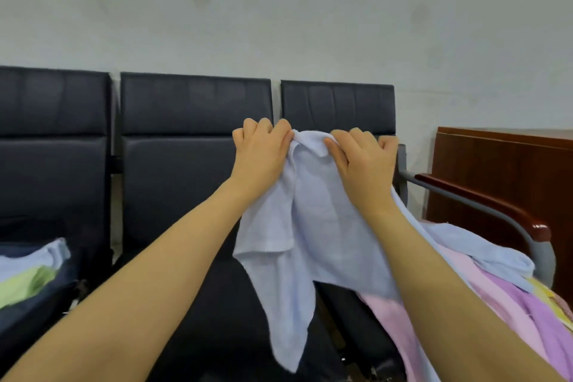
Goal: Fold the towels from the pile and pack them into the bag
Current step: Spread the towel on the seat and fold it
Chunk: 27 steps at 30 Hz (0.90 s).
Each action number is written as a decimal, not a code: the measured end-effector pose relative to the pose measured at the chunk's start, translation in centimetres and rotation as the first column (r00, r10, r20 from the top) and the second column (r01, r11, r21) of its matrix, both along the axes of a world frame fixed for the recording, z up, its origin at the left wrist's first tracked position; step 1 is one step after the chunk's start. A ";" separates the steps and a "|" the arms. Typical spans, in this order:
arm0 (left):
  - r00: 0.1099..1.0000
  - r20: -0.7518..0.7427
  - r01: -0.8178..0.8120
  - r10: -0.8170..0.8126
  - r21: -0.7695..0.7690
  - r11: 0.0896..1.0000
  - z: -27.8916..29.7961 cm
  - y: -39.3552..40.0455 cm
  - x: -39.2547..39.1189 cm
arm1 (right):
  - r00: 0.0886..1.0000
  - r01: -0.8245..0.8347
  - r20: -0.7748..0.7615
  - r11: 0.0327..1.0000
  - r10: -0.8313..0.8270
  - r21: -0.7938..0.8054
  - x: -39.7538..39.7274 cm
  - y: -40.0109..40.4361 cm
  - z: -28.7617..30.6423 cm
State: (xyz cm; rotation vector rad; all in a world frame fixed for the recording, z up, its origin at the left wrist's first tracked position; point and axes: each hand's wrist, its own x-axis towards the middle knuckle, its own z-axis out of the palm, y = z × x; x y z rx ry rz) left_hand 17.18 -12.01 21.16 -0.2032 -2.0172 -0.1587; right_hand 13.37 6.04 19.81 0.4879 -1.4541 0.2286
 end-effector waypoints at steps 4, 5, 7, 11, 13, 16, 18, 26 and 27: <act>0.997 -0.039 -0.074 0.071 -0.057 0.996 1.0 -4.0 1.6 | 0.999 -0.048 -0.008 0.997 0.049 0.053 1.0 -4.2 1.6; 0.996 -0.040 -0.088 0.085 -0.067 0.994 0.8 -5.1 1.8 | 0.998 -0.064 -0.001 0.996 0.065 0.062 1.1 -5.4 1.8; 0.990 -0.063 -0.132 0.127 -0.073 0.989 0.2 -7.4 2.2 | 0.995 -0.095 0.004 0.993 0.095 0.070 1.2 -7.9 1.5; 0.963 -0.114 -0.255 0.243 -0.109 0.961 -2.3 -12.5 2.3 | 0.985 -0.164 0.070 0.977 0.155 0.136 0.7 -12.9 -0.4; 0.949 -0.081 -0.312 0.303 -0.148 0.938 -3.5 -14.9 2.2 | 0.975 -0.196 0.138 0.968 0.175 0.159 0.3 -15.3 -1.5; 0.938 0.110 -0.319 0.327 -0.089 0.944 -4.9 -17.8 1.9 | 0.941 -0.240 0.283 0.954 0.183 0.181 -0.5 -18.4 -3.5; 0.912 0.257 -0.331 0.319 0.004 0.944 -6.0 -19.0 1.8 | 0.827 -0.362 0.510 0.919 0.239 0.157 -0.5 -19.9 -5.0; 0.790 0.563 -0.323 0.243 0.045 0.945 -15.3 -17.7 3.4 | 0.422 -0.570 0.900 0.803 0.106 0.173 0.5 -18.8 -13.7; 0.769 0.597 -0.308 0.228 0.033 0.951 -16.7 -17.1 3.8 | 0.392 -0.572 0.917 0.799 0.067 0.187 0.5 -18.1 -15.0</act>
